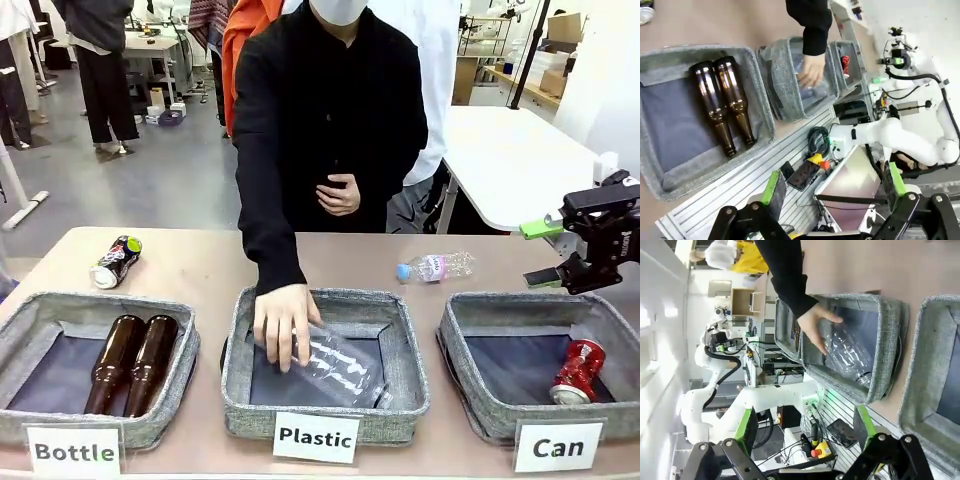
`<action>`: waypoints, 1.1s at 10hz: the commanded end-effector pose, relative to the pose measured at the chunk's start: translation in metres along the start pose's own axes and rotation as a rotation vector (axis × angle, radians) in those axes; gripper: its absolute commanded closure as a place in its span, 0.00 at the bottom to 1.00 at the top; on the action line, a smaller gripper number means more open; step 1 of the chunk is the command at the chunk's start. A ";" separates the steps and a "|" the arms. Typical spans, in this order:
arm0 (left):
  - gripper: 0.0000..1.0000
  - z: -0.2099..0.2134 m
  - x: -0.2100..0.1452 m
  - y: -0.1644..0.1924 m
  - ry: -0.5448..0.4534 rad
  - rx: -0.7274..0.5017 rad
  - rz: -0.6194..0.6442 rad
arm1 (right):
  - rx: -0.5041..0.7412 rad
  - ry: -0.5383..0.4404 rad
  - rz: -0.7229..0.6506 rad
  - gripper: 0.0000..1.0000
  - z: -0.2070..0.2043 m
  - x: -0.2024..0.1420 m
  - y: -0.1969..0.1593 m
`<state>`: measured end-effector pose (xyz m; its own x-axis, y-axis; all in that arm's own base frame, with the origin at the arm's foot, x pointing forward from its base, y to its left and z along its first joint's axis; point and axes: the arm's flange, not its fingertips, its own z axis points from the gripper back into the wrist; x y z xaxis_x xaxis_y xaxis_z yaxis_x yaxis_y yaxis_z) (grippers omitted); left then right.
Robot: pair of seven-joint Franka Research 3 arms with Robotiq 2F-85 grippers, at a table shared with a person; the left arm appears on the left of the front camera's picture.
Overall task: Sort the can waste into the basket.
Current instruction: Pick up the can waste from the table and place it in the right Fabric basket.
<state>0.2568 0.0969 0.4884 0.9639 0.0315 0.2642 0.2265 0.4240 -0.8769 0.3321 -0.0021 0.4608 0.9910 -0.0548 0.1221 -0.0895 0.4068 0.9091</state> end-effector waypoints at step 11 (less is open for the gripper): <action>0.00 -0.035 0.124 -0.006 0.008 0.469 -0.275 | -0.008 -0.023 0.016 0.00 0.001 -0.002 0.000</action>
<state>0.3381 0.0623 0.5208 0.8894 -0.0555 0.4538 0.3599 0.6972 -0.6201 0.3317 -0.0045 0.4617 0.9902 -0.0628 0.1250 -0.0887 0.4098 0.9079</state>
